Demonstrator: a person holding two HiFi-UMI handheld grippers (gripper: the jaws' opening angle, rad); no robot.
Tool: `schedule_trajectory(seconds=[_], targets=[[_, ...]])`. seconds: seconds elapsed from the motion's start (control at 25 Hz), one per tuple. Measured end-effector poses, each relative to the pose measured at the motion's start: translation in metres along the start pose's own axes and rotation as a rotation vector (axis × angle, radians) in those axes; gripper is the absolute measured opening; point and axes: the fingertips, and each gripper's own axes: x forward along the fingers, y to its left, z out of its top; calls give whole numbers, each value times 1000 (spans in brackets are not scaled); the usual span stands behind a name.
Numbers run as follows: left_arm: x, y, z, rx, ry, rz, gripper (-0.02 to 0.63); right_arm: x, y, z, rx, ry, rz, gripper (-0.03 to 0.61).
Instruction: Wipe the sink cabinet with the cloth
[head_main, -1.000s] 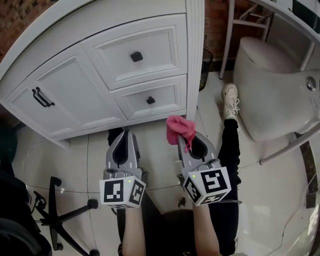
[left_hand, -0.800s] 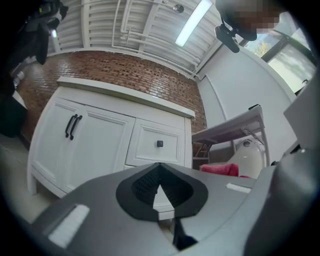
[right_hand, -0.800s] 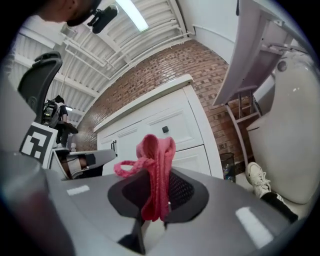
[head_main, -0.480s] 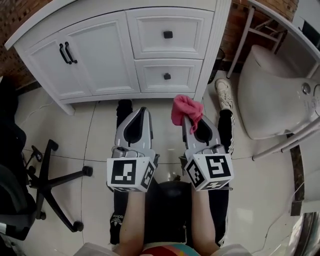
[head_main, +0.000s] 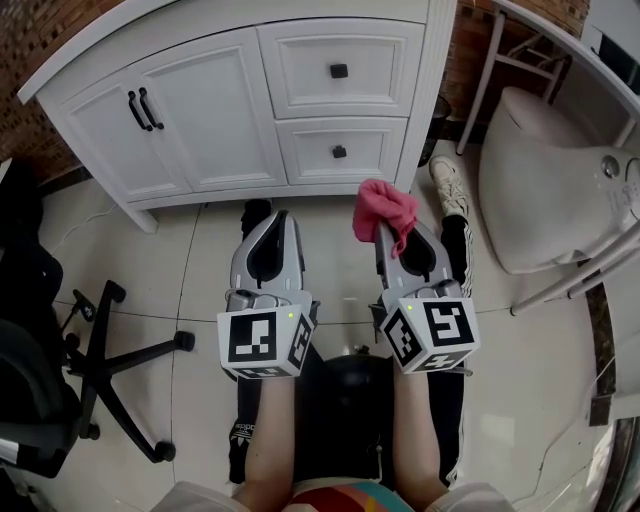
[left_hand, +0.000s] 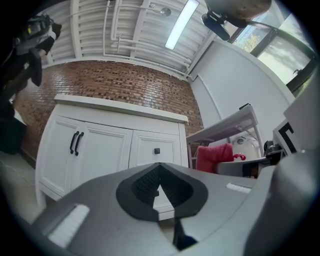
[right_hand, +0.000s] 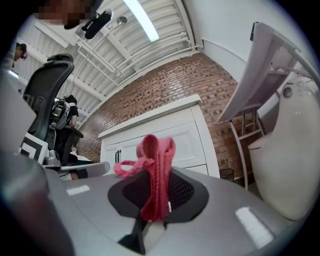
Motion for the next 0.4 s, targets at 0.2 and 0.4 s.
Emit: schedule_trajectory(seconds=[0.2, 0.4], targets=[[-1, 1, 2, 11, 1, 9, 15, 1, 1, -3, -9, 23, -2, 61], [-1, 1, 4, 9, -4, 8, 15, 0, -1, 2, -8, 11, -8, 61]])
